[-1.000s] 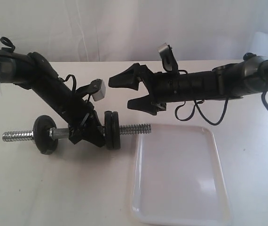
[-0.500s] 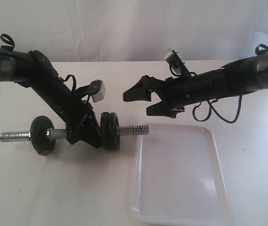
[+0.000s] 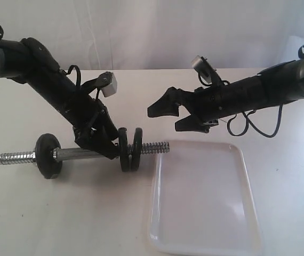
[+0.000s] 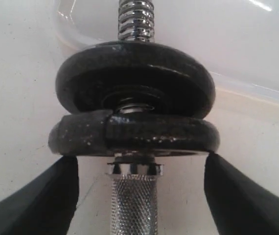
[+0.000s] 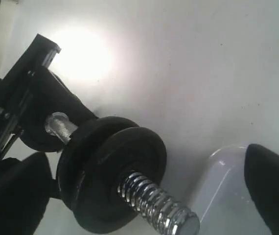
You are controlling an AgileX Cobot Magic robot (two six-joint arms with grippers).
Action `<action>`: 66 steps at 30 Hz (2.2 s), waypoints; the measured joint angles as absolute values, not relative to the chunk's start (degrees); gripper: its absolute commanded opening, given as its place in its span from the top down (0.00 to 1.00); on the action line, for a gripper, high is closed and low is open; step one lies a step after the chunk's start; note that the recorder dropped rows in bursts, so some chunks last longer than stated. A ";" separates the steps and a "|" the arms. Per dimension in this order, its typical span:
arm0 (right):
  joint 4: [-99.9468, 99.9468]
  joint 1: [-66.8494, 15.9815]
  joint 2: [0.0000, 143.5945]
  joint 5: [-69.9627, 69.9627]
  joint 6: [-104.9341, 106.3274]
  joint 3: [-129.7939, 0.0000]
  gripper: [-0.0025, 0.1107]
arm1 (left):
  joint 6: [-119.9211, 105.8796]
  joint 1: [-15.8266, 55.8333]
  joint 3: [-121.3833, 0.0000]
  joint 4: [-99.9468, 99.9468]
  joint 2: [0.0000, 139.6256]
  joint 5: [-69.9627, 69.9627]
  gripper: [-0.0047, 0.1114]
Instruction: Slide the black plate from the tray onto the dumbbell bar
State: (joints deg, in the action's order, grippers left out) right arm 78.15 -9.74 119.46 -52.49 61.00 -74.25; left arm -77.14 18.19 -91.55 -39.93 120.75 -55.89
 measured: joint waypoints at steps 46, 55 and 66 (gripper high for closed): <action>74.81 -9.74 119.43 -48.76 62.20 -74.25 0.07 | -58.62 18.19 -94.86 -25.42 120.43 -43.64 0.34; 74.68 -9.74 119.43 -48.43 62.20 -74.25 0.07 | -58.68 18.19 -94.86 -24.52 120.65 -43.09 0.34; 74.41 -9.74 116.38 -46.95 62.20 -74.25 0.07 | -58.00 18.19 -94.86 -24.41 119.96 -41.42 0.34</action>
State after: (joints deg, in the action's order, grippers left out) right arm 74.41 -9.74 116.38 -46.95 62.20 -74.25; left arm -58.00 18.19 -94.86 -24.41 119.96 -41.42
